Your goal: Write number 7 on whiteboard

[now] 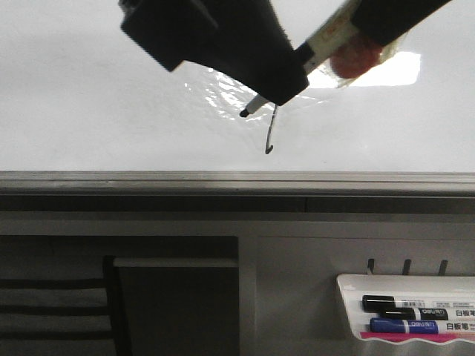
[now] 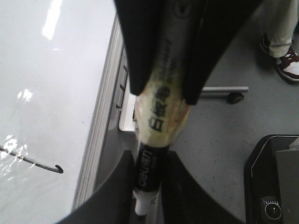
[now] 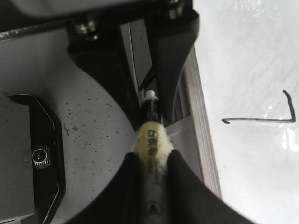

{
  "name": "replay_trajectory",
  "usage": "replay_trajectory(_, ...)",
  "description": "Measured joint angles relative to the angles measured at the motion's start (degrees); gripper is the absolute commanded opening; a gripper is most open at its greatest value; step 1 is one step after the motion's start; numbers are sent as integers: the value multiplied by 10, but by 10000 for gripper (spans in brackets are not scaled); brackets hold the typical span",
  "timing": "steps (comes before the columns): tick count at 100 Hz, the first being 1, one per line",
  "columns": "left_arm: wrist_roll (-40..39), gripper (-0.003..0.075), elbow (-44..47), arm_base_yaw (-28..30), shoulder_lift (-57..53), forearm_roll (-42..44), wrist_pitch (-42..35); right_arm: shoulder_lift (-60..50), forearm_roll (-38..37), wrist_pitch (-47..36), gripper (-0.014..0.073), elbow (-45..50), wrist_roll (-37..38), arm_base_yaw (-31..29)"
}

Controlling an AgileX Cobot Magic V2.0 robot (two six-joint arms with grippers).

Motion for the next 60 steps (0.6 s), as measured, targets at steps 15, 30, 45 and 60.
replay_trajectory(15, -9, -20, 0, 0, 0, 2, 1, -1, 0, 1, 330, 0, 0, 0)
replay_trajectory(30, -79, -20, 0, 0, -1, 70, 8, -22, -4, 2, 344, 0, 11, -7)
replay_trajectory(45, -261, -20, 0, 0, -15, 218, 32, -73, -32, 2, 344, 0, 76, -42)
replay_trajectory(60, -492, -20, 1, 13, -34, 390, 93, -120, -41, 3, 344, 0, 108, -91)
